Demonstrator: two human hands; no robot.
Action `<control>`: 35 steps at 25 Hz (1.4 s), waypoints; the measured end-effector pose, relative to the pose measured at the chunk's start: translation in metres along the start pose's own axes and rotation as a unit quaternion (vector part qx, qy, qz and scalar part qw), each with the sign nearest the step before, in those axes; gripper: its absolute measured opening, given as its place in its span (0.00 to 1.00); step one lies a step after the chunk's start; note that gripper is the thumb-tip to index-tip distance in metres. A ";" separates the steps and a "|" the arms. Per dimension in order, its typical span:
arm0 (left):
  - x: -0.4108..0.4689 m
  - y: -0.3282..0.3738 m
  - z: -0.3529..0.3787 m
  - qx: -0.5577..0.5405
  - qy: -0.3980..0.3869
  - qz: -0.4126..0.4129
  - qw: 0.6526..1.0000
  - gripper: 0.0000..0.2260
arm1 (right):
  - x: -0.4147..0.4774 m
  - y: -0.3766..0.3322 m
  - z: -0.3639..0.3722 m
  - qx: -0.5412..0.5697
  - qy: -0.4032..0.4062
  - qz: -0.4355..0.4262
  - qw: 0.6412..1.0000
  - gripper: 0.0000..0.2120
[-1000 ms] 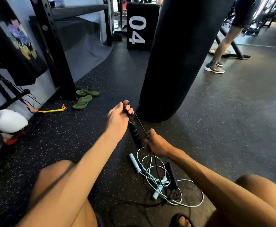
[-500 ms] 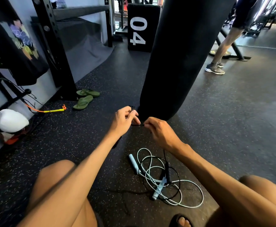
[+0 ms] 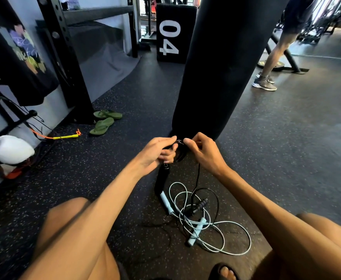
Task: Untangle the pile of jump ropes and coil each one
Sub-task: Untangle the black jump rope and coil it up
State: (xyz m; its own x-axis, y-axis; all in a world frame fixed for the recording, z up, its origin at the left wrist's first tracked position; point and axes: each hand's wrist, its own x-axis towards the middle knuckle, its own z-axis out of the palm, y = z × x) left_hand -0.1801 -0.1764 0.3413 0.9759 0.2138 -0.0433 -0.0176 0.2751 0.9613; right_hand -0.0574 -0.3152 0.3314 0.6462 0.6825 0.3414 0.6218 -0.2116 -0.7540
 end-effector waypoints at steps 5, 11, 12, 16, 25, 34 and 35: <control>0.004 0.020 -0.009 -0.260 0.042 0.047 0.964 0.15 | -0.011 0.014 0.013 0.081 -0.110 0.093 0.986 0.15; 0.008 0.030 -0.006 -0.303 0.107 0.124 0.939 0.15 | -0.014 0.017 0.018 0.048 -0.081 0.111 0.989 0.07; 0.010 0.030 -0.004 -0.275 0.122 0.139 0.943 0.14 | -0.013 0.012 0.016 0.039 -0.072 0.098 0.992 0.06; 0.010 0.038 -0.001 -0.137 0.195 0.222 0.945 0.13 | -0.005 -0.006 0.010 -0.026 -0.047 -0.004 0.999 0.08; 0.010 0.031 0.007 0.327 0.282 0.317 0.844 0.11 | -0.002 -0.038 0.010 0.011 -0.051 -0.072 0.996 0.10; 0.006 0.026 0.004 0.565 0.127 0.122 0.806 0.17 | 0.001 -0.036 0.005 -0.051 -0.071 -0.117 0.989 0.09; 0.007 0.027 0.003 0.570 0.116 0.091 0.808 0.18 | 0.000 -0.034 0.007 -0.047 -0.071 -0.109 0.990 0.09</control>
State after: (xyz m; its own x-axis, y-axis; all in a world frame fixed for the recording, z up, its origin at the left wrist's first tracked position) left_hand -0.1735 -0.1707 0.3676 0.9102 0.3599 0.2049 0.1844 -0.7952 0.5776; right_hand -0.0815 -0.3030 0.3538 0.4273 0.8094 0.4027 0.7825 -0.1080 -0.6133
